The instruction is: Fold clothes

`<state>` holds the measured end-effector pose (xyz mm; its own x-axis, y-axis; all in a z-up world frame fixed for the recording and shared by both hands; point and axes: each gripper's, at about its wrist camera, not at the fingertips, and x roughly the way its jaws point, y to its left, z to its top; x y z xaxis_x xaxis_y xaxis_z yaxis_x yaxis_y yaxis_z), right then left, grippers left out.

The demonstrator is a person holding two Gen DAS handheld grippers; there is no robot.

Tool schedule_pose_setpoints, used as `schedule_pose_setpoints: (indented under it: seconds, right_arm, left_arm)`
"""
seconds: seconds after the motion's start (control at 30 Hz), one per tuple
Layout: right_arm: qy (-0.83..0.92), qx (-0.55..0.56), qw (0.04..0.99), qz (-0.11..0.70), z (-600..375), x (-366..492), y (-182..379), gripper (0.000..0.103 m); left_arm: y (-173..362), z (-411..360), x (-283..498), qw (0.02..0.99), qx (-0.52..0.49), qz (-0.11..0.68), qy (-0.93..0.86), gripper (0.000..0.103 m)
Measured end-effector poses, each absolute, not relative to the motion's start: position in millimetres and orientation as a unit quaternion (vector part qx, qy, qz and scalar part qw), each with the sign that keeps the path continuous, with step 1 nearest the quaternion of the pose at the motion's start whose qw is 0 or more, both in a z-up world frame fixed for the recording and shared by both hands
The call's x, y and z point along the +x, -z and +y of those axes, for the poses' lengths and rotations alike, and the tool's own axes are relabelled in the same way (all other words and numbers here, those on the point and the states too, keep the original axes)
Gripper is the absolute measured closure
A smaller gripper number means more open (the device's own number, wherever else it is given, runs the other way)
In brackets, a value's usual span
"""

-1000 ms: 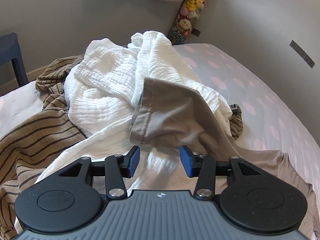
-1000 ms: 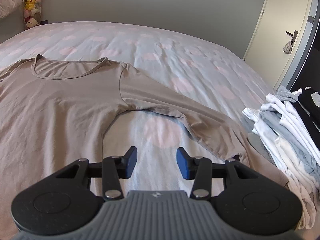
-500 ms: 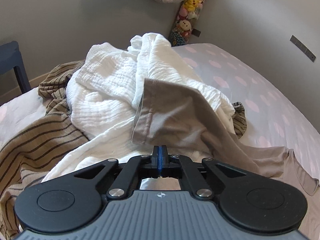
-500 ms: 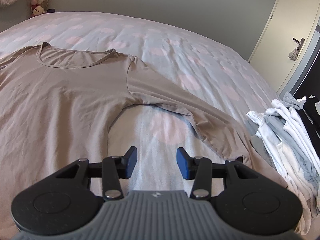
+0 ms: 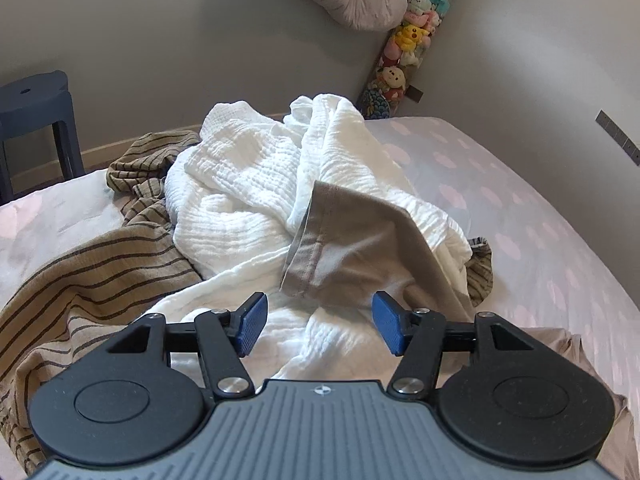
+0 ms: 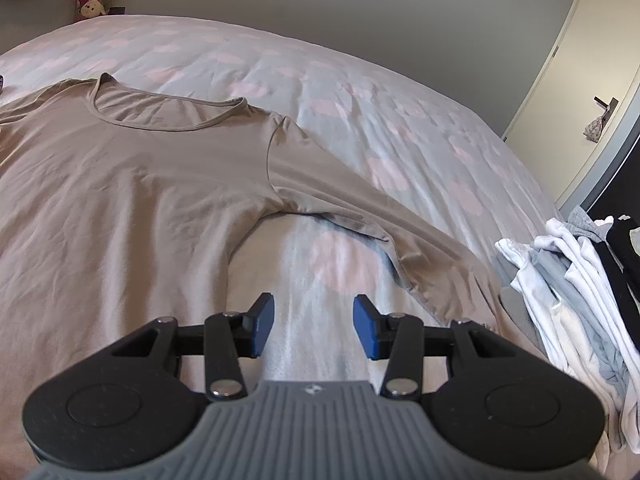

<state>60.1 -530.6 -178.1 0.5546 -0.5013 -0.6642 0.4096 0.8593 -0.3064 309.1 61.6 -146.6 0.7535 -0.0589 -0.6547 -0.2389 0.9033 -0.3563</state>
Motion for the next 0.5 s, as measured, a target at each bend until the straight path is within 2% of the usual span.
schedule_pose_setpoints:
  seconds: [0.17,0.2,0.23,0.33,0.4,0.5]
  right_arm:
    - [0.258,-0.066,0.877,0.399,-527.9,62.3,178.1,0.056]
    - [0.257,-0.067,0.877,0.4,-527.2,62.6,178.2,0.056]
    - [0.257,-0.069,0.877,0.401,-526.5,62.9,178.4,0.056]
    - [0.257,-0.071,0.874,0.406,-526.0,64.6,179.8,0.056]
    - [0.257,-0.073,0.873,0.408,-525.3,65.2,180.5,0.056]
    - [0.256,-0.075,0.872,0.41,-524.2,65.8,180.9,0.056]
  left_arm:
    - [149.1,54.7,314.1,0.916,-0.216,0.334,-0.044,0.047]
    - [149.7,53.2,315.0,0.917,-0.216,0.332,-0.043,0.053]
    - [150.3,51.7,315.9,0.918,-0.216,0.329,-0.042,0.071]
    - [152.1,47.2,318.7,0.921,-0.215,0.321,-0.039,0.097]
    - [153.3,44.2,320.5,0.923,-0.215,0.316,-0.037,0.103]
    - [149.0,35.9,319.6,0.93,-0.204,0.304,-0.023,0.103]
